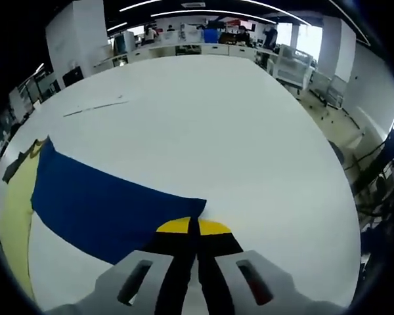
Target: Fold the garment on the visible template until the final outline fits inside the template.
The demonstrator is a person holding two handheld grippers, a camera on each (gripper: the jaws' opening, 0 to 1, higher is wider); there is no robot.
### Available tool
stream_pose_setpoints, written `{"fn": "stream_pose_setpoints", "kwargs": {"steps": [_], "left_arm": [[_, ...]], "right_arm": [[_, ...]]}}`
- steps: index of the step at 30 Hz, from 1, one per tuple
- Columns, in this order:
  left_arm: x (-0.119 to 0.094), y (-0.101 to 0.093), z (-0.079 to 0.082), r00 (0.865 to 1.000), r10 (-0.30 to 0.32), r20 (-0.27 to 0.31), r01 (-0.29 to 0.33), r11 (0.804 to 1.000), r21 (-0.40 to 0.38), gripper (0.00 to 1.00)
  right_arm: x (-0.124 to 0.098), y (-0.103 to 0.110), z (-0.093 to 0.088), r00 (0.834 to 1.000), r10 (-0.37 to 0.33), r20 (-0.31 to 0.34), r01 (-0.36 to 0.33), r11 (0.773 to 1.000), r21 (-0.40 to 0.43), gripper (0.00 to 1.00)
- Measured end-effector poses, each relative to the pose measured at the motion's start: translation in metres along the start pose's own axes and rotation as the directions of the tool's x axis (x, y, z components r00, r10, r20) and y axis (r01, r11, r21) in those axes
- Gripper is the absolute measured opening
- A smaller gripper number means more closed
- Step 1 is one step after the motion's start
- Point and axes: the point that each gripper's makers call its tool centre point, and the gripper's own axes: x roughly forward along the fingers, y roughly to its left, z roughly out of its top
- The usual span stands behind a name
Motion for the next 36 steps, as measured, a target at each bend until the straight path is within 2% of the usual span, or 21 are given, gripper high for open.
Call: {"fn": "stream_pose_setpoints", "kwargs": {"steps": [11,15,19,23,31,36], "left_arm": [[-0.001,-0.001,0.001,1.000,0.007,0.006,-0.007,1.000,0.014,0.79],[-0.005,0.000,0.007,0.999,0.010,0.038,-0.010,1.000,0.012,0.78],[-0.009,0.000,0.007,0.999,0.012,0.051,-0.013,1.000,0.017,0.78],[-0.015,0.001,0.004,0.997,0.014,0.072,-0.015,1.000,0.011,0.77],[-0.025,-0.001,0.010,0.991,0.006,0.132,-0.008,1.000,0.011,0.76],[-0.034,0.000,0.005,0.987,-0.002,0.159,0.000,1.000,0.011,0.75]], "right_arm": [[-0.009,0.003,0.002,1.000,-0.012,-0.010,0.012,1.000,-0.013,0.02],[-0.018,0.000,0.008,1.000,-0.022,-0.007,0.021,1.000,-0.018,0.02],[-0.026,-0.004,0.016,0.999,-0.034,-0.004,0.034,0.999,-0.021,0.02],[-0.036,0.002,0.024,0.999,-0.044,0.002,0.044,0.998,-0.048,0.02],[-0.066,0.026,0.063,0.996,-0.013,0.089,0.017,0.999,-0.040,0.02],[-0.086,0.054,0.091,0.987,0.046,0.153,-0.035,0.997,-0.070,0.02]]}}
